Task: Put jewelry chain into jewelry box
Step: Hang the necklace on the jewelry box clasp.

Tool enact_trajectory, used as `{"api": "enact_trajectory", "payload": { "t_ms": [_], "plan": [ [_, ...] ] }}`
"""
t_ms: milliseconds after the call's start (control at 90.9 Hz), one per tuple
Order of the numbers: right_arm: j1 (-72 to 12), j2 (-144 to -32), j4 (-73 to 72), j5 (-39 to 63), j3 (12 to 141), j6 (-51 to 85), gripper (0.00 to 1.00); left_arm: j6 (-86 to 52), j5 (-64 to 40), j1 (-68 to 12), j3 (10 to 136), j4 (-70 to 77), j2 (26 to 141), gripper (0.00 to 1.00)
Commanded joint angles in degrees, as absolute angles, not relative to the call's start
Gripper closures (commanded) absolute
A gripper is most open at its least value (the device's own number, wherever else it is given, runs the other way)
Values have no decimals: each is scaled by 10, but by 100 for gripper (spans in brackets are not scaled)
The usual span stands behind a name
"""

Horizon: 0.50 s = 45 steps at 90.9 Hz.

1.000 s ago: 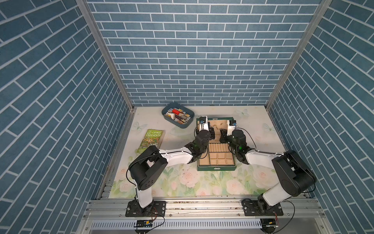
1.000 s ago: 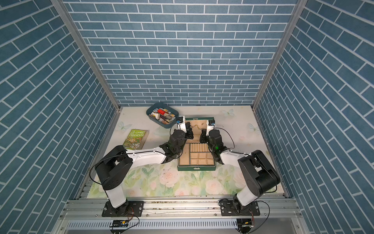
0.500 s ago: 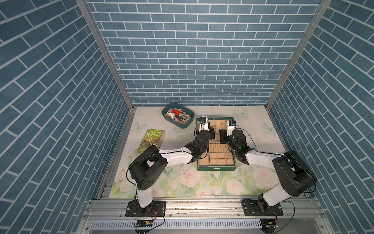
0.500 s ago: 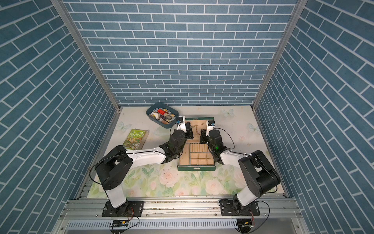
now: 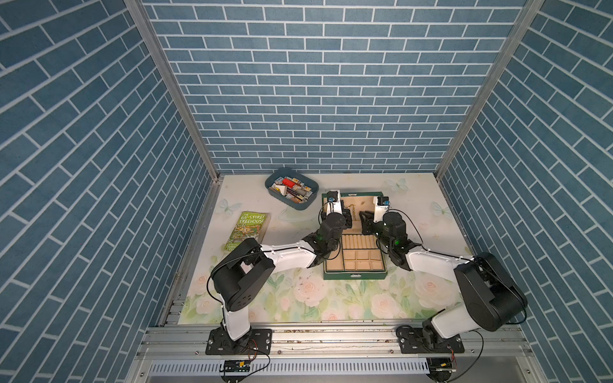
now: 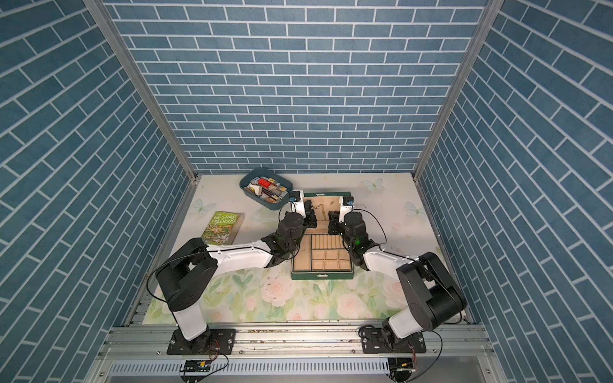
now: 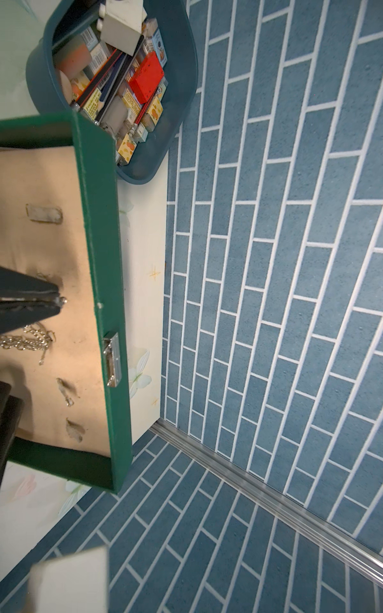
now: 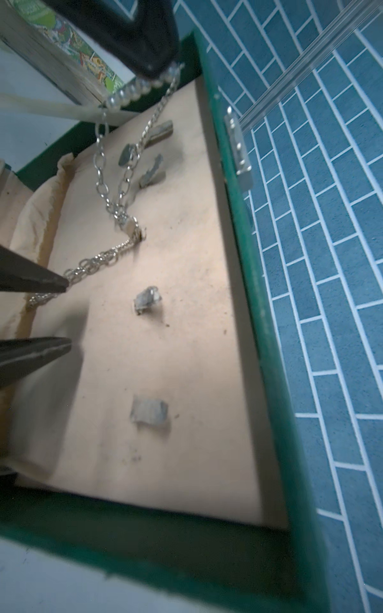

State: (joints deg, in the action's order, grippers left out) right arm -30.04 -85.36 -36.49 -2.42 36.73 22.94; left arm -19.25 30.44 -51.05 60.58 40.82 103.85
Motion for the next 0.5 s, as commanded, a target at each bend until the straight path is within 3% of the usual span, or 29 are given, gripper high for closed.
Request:
{"api": "enact_trajectory", "payload": {
  "t_ms": [0,484],
  "plan": [
    [-300,-810,-338,-27,354,238,69,-189,310,-514,614,400,1034,100],
    [-299,-739,-304,-68,315,223,63,-246,275,-514,607,336,1011,100]
  ]
}}
